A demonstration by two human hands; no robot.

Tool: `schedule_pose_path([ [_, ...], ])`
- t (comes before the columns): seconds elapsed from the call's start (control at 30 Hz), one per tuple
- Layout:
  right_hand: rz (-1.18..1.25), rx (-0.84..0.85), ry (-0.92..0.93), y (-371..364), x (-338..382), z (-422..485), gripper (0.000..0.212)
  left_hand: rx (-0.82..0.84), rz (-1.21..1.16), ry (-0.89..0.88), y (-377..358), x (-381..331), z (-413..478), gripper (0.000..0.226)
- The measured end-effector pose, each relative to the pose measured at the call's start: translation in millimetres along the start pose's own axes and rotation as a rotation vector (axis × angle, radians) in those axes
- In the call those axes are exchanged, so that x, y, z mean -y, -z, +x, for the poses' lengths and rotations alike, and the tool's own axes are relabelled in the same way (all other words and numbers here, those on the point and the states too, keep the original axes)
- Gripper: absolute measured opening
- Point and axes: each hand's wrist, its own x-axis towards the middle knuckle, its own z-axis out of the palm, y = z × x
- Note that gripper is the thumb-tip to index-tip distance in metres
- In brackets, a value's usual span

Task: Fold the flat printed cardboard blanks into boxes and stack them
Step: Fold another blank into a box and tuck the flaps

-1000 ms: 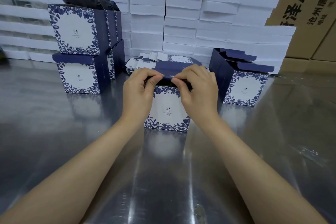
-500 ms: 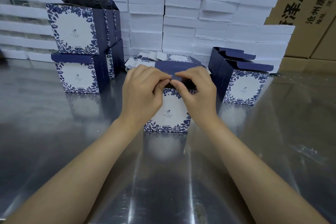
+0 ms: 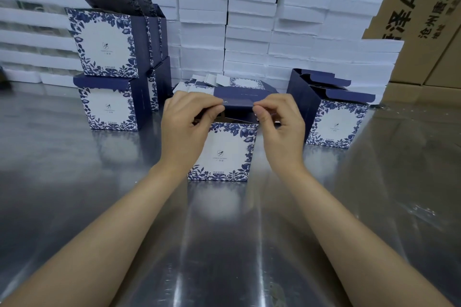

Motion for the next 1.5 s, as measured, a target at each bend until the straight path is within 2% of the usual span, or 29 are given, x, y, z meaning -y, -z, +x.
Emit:
schedule_pose_path([
  [0.07, -0.02, 0.002, 0.0, 1, 0, 2, 0.012, -0.032, -0.106, 0.086, -1, -1, 0, 0.012],
  [0.23, 0.01, -0.057, -0.028, 7, -1, 4, 0.013, -0.047, -0.203, 0.134, 0, 3, 2, 0.014],
  [0.37, 0.087, -0.044, -0.077, 7, -1, 5, 0.012, -0.041, -0.142, 0.18, 1, 5, 3, 0.011],
  [0.47, 0.138, -0.035, -0.137, 5, 0, 3, 0.016, -0.036, -0.044, 0.151, 3, 10, 3, 0.008],
  [0.6, 0.115, -0.106, -0.134, 6, 1, 5, 0.017, -0.025, -0.138, 0.189, 3, 3, 4, 0.009],
  [0.7, 0.239, -0.126, -0.234, 9, 1, 8, 0.018, -0.015, -0.233, 0.252, 1, -4, 3, 0.014],
  [0.83, 0.362, -0.074, -0.351, 9, 2, 14, 0.024, 0.057, -0.164, 0.159, -1, -1, 0, 0.019],
  [0.9, 0.287, -0.032, -0.334, 10, 1, 13, 0.022, 0.111, -0.106, 0.099, -2, 4, -2, 0.023],
  [0.97, 0.13, 0.019, -0.264, 11, -4, 9, 0.025, 0.173, -0.055, 0.055, -4, 9, -5, 0.018],
  [1.07, 0.006, 0.109, -0.241, 9, -11, 3, 0.026, 0.234, -0.046, 0.067, -8, 12, -9, 0.012],
  [1.13, -0.004, 0.154, -0.267, 9, -15, 0, 0.026, 0.243, -0.047, 0.085, -8, 12, -8, 0.011],
  [1.27, -0.025, 0.172, -0.238, 11, -21, 0, 0.013, 0.264, -0.028, 0.091, -10, 8, -8, 0.008],
  [1.5, 0.017, 0.149, -0.202, 11, -20, 1, 0.016, 0.257, -0.002, 0.082, -11, 6, -11, 0.011],
])
